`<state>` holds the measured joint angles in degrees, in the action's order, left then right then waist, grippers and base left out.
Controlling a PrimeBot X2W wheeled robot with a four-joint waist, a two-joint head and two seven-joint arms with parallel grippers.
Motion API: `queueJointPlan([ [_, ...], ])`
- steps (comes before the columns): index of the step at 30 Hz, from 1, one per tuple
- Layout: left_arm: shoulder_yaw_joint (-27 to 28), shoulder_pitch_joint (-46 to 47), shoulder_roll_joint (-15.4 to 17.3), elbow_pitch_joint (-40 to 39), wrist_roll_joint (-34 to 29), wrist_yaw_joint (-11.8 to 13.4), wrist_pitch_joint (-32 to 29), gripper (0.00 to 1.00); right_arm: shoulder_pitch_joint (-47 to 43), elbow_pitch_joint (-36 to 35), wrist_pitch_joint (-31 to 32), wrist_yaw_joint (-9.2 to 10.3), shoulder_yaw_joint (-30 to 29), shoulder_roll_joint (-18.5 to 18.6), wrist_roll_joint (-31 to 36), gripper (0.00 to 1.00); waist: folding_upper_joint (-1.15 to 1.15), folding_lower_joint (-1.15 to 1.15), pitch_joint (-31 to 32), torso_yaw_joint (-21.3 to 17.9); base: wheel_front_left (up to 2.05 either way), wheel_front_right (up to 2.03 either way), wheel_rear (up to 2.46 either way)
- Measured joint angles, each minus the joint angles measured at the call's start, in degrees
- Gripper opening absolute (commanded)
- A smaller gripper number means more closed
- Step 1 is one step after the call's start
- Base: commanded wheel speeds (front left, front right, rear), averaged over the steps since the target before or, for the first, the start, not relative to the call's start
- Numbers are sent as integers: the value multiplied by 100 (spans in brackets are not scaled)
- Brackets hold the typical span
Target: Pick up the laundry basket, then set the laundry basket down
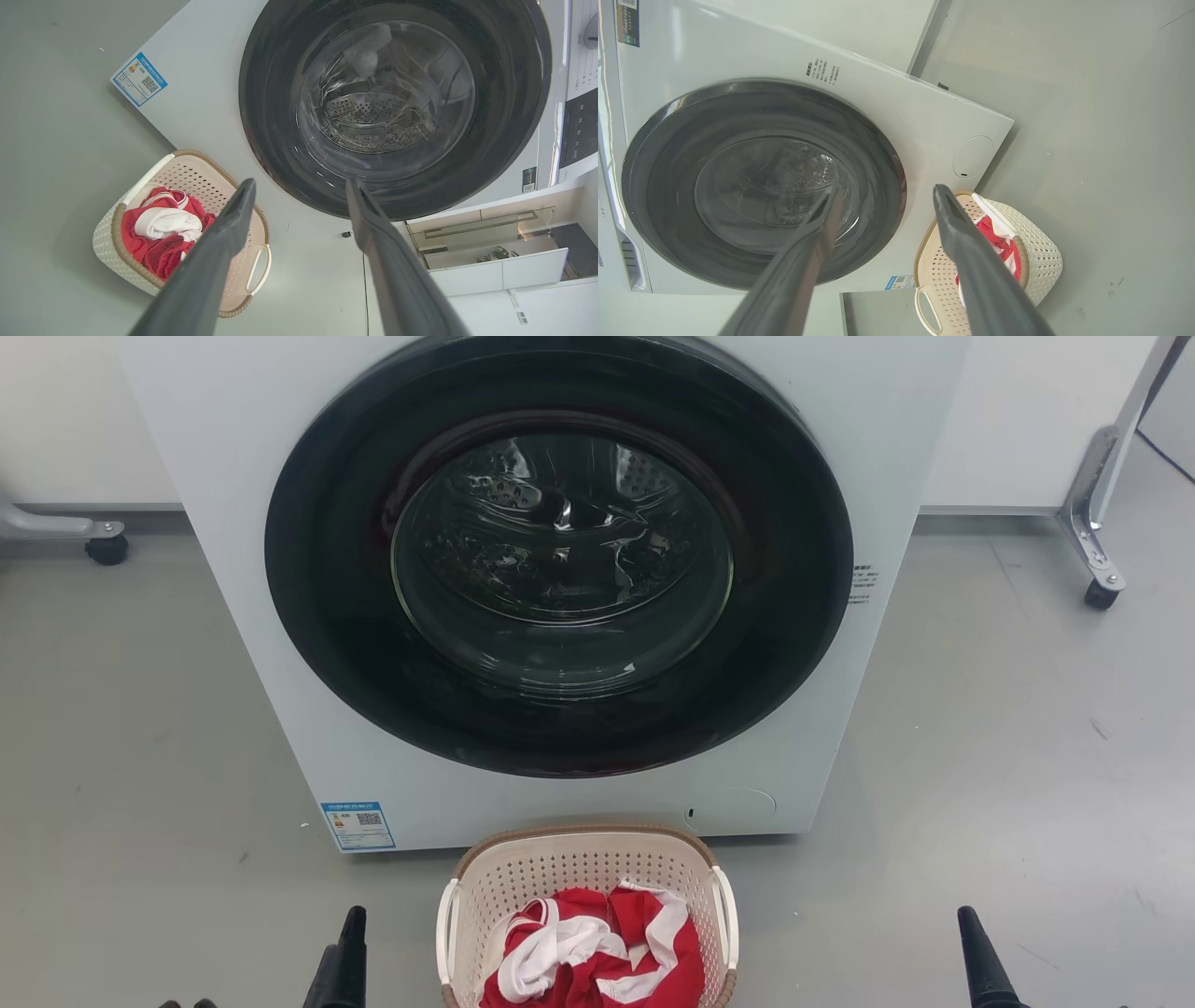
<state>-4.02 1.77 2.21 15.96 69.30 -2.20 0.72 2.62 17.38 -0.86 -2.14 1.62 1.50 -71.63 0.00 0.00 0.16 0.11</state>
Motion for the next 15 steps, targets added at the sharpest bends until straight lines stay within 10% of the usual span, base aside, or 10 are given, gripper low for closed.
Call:
queueJointPlan([
  [15,-510,23,158,-71,-1708,229,300,100,29,-45,-283,220,597,154,1578,100,0,0,-11,2,0,0,0],
])
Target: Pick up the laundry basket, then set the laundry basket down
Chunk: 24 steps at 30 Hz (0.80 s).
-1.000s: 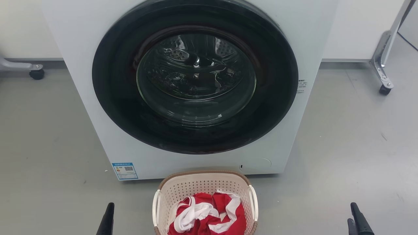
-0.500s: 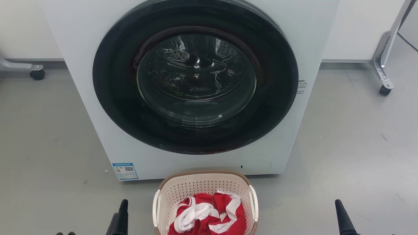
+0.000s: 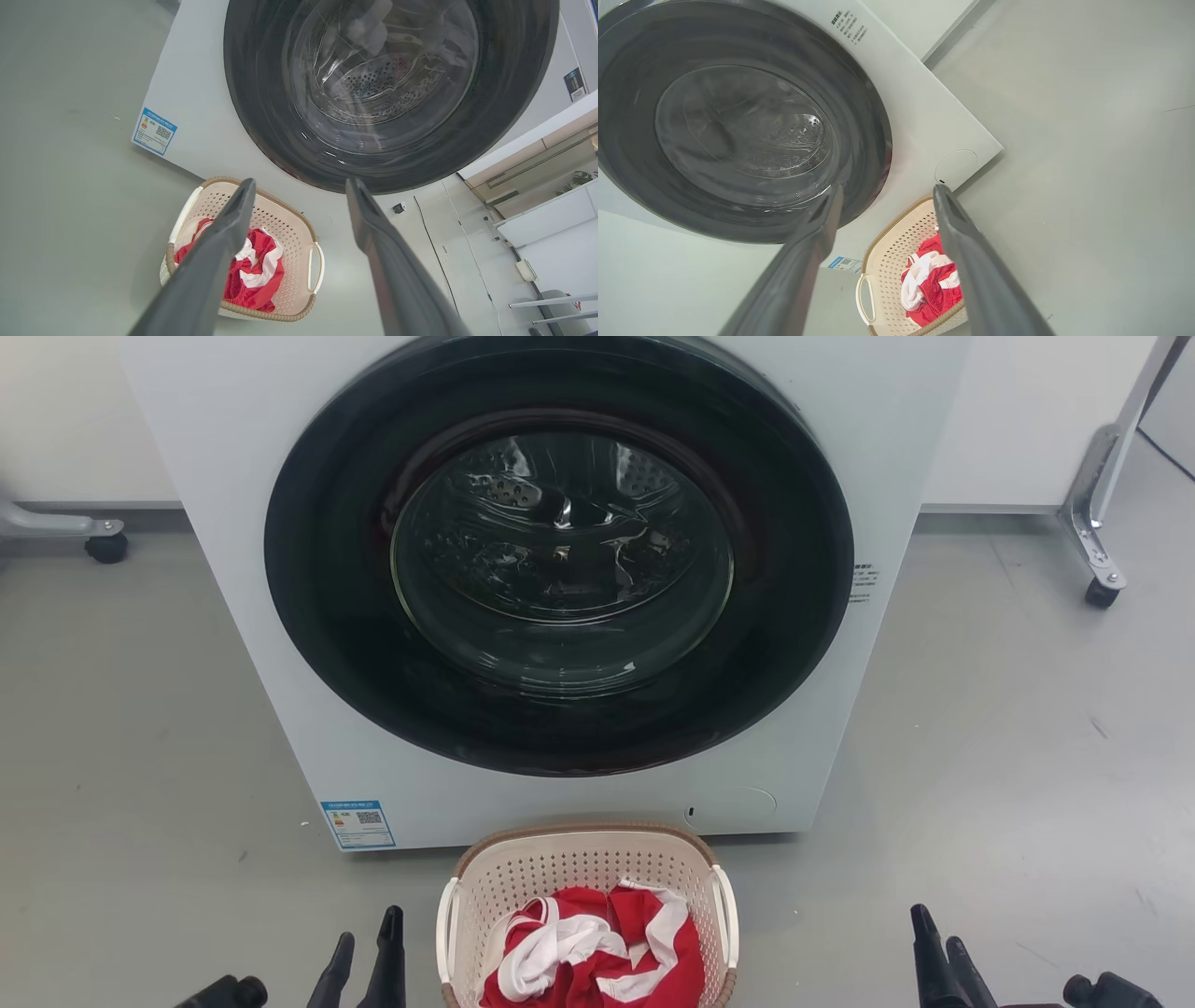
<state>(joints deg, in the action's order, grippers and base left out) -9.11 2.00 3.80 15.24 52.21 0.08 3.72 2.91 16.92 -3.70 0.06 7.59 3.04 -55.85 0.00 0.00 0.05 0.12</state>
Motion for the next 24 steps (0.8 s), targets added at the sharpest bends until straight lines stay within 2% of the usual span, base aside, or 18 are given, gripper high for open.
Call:
queueJointPlan([
  [24,-353,-12,70,-14,-2539,353,522,100,9,20,-542,355,650,74,2392,100,0,0,-33,-10,0,0,0],
])
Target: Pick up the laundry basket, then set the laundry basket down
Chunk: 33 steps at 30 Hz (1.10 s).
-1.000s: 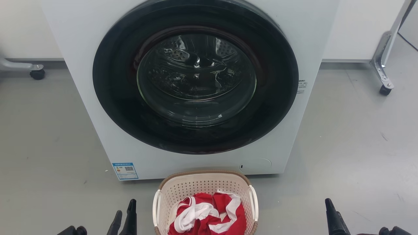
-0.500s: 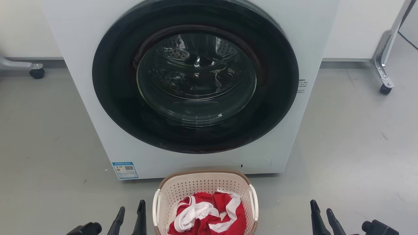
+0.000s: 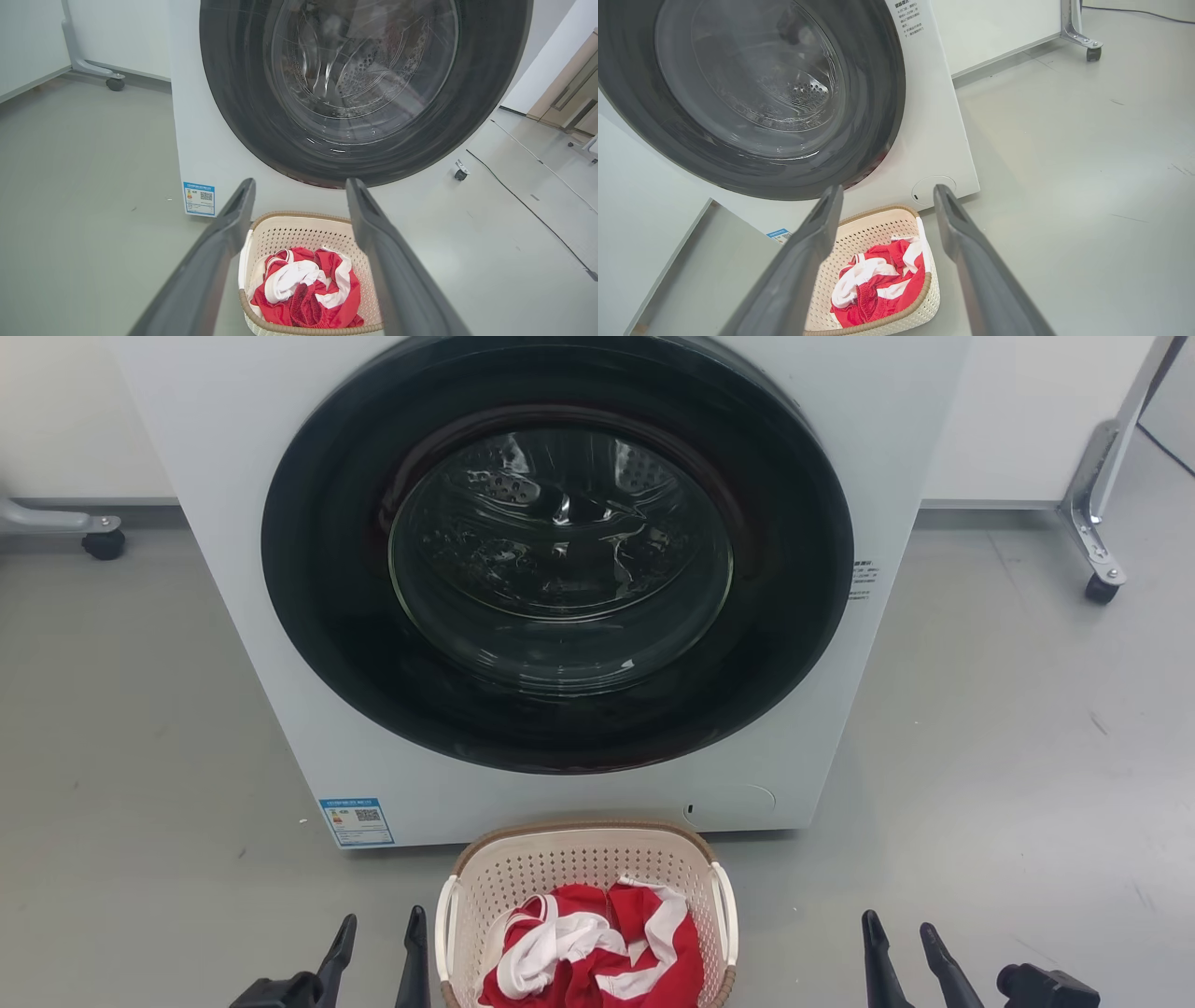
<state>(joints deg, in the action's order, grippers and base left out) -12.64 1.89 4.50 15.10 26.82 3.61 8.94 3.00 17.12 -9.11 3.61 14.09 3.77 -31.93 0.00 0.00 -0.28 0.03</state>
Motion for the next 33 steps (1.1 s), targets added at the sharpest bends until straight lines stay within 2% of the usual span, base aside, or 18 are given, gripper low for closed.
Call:
queueJointPlan([
  [25,-367,1,-48,-91,-2095,350,539,100,5,-138,-516,354,489,1,2047,100,0,0,-48,-11,0,0,0],
  [33,-327,3,-88,-94,-2072,350,539,100,7,-189,-517,354,454,-2,2103,100,0,0,-60,-11,0,0,0],
])
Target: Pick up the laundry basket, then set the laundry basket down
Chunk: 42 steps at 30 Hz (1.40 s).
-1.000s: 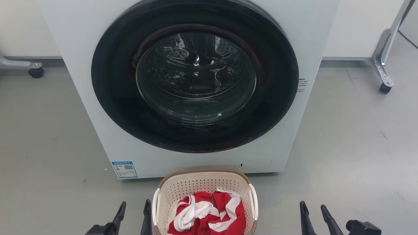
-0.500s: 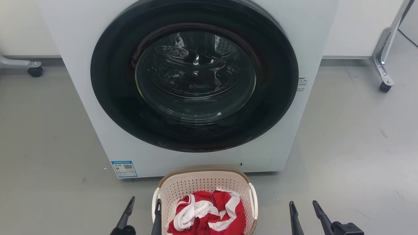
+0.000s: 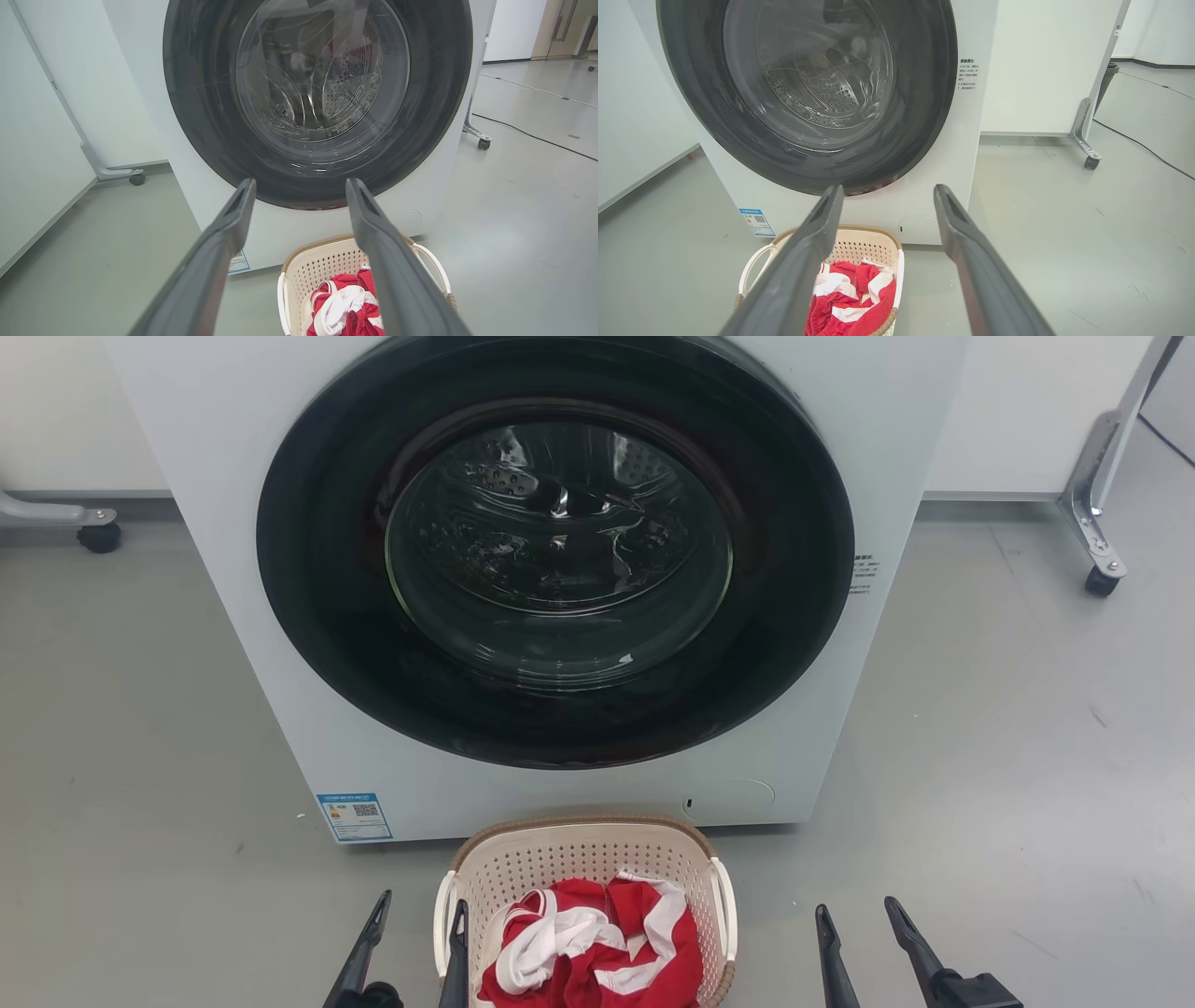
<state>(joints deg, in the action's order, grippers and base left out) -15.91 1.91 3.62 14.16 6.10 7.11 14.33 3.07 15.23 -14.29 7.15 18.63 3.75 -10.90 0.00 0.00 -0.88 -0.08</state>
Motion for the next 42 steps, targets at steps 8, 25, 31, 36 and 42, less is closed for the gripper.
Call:
queueJointPlan([
  [8,89,-2,-24,-1,127,0,0,100,0,-46,1,0,-63,-8,-16,100,0,0,-11,3,0,0,0],
  [25,159,-2,-48,-154,193,1,14,100,0,-191,0,0,-115,-27,-25,100,0,0,-42,13,0,0,0],
  [31,188,-2,-51,-168,194,1,14,100,0,-207,0,-1,-134,-37,-25,100,0,0,-56,11,0,0,0],
  [36,194,-3,-52,-174,194,1,14,100,0,-210,0,-2,-151,-44,-25,100,0,0,-58,9,0,0,0],
  [42,198,-3,-53,-175,194,1,14,100,0,-212,0,-8,-157,-48,-25,100,0,0,-55,11,0,0,0],
])
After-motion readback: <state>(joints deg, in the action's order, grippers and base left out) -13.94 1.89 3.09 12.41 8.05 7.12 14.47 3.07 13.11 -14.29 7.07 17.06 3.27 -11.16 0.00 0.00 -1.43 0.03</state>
